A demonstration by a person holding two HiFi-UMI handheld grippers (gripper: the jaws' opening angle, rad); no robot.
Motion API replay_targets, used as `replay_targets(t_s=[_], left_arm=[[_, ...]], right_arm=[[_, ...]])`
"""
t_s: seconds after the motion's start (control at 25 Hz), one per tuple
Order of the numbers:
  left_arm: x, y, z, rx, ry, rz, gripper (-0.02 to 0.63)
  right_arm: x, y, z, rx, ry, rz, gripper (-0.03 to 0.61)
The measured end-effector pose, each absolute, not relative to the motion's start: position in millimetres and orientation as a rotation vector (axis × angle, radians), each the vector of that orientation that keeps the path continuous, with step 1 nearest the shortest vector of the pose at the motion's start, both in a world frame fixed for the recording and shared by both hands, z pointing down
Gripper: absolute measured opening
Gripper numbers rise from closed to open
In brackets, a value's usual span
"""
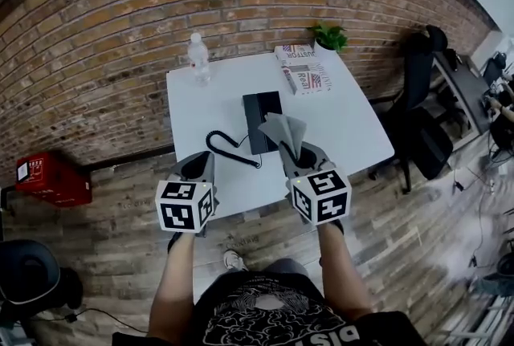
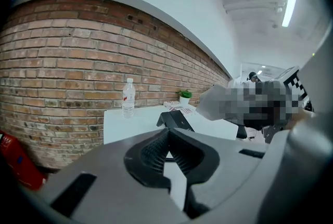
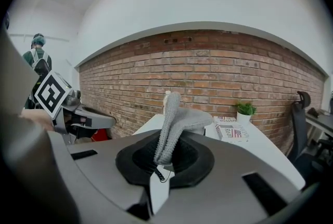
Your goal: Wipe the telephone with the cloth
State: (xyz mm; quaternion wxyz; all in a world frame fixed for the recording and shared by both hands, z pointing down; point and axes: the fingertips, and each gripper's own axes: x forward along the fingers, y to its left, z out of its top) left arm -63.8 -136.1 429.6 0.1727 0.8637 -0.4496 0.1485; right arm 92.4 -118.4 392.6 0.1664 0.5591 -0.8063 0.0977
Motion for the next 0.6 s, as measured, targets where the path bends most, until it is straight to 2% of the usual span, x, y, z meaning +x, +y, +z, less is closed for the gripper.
replay_targets(t_s=[0.6], left_arm=[[-64.4,-183.3,443.9,2.446,-1.272,0.449,0.006]], right_arm=[[88.1,-193.8,405.2,1.561,-2.300,0.253,0.012]])
